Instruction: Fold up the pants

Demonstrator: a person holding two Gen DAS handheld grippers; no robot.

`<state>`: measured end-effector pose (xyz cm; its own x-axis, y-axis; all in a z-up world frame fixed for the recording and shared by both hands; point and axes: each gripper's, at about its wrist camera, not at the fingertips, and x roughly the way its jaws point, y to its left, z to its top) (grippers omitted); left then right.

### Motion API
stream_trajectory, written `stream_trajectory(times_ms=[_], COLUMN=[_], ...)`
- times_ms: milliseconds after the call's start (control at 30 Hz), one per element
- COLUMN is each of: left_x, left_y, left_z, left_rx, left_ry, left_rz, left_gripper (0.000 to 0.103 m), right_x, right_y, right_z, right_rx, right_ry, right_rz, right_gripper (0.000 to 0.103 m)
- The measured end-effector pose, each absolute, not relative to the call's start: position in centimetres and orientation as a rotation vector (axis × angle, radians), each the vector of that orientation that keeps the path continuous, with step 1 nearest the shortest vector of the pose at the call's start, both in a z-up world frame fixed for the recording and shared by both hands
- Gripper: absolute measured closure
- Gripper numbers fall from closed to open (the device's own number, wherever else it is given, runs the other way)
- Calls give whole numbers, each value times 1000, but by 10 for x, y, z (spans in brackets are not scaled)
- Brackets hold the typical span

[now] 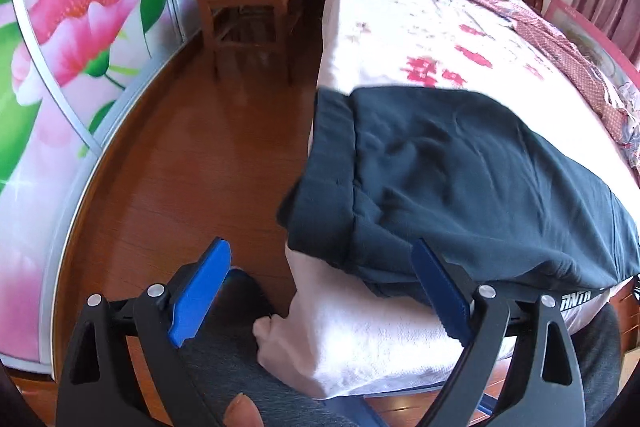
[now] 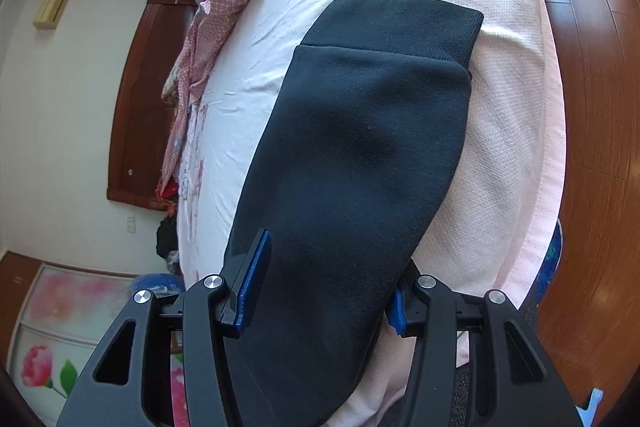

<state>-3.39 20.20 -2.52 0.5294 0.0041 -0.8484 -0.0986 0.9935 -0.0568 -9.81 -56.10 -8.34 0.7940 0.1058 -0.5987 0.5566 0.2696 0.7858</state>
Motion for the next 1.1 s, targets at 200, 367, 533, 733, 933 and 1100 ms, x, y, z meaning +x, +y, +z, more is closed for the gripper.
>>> stream_trajectory(times_ms=[200,367,533,733,933,1100], left_x=[-31,-14,-14,-15,-1,-3], left_y=[208,207,208,213,201,205], left_z=[-38,-50,-55,-47,-17,13], left_rx=[-297,-360,-462,-563,-514,-477], left_ry=[969,1023,1046,966,876,762], left_rz=[45,12,17,63,48,48], left_gripper=[11,31,40,70,83,83], right_x=[-96,-99,-101,-98,-101,-103], right_y=[-557,-554,-553,-554,-557,-557], right_z=[-78,-73,-67,-65,-63,-63], right_rx=[1230,1199,1171,1153,1165,1163], right_ry=[649,658,663,679,669,675], right_rz=[-332,-331,-316,-310,-305,-286], right_gripper=[53,53,53,53,53,53])
